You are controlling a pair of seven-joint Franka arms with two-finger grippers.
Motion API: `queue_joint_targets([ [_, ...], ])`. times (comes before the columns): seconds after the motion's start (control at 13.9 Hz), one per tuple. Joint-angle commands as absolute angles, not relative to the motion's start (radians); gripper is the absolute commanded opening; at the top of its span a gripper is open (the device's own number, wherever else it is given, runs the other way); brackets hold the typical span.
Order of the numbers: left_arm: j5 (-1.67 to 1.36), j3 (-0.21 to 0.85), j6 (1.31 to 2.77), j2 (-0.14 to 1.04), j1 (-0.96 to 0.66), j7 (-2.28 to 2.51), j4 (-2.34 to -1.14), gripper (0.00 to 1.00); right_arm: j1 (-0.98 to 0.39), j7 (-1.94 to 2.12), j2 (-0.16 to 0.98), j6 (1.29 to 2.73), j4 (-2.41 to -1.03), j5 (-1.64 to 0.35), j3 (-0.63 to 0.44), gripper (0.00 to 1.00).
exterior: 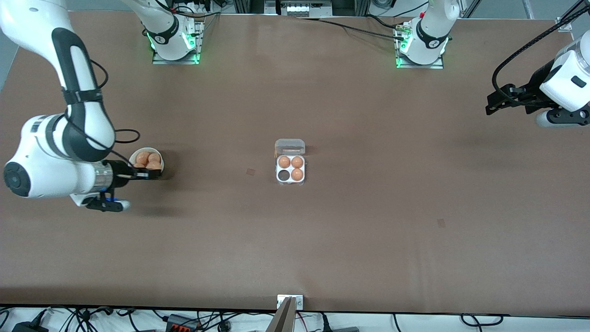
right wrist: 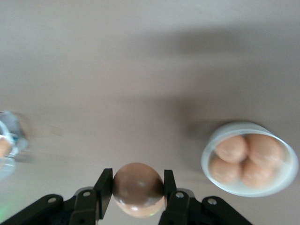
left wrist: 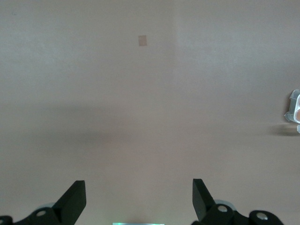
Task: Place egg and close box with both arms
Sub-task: 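Carry the egg with the right gripper to the clear egg box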
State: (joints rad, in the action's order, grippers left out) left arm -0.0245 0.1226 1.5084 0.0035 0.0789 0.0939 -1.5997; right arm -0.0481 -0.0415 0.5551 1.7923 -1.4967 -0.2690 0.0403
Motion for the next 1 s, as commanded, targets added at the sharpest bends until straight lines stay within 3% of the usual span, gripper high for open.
queue_joint_targets([
  [0.0, 0.000, 0.127, 1.499, -0.012, 0.086, 0.074, -1.606, 1.00, -0.156, -0.057, 0.552, 1.905, -1.489, -0.287, 0.041, 0.21],
  [0.43, 0.002, 0.127, 1.499, -0.012, 0.086, 0.074, -1.608, 1.00, -0.346, -0.273, 0.581, 2.195, -1.489, -0.282, 0.040, 0.21],
  [0.93, 0.000, 0.127, 1.499, -0.012, 0.086, 0.074, -1.608, 1.00, -0.511, -0.504, 0.667, 2.430, -1.489, -0.276, 0.038, 0.21],
])
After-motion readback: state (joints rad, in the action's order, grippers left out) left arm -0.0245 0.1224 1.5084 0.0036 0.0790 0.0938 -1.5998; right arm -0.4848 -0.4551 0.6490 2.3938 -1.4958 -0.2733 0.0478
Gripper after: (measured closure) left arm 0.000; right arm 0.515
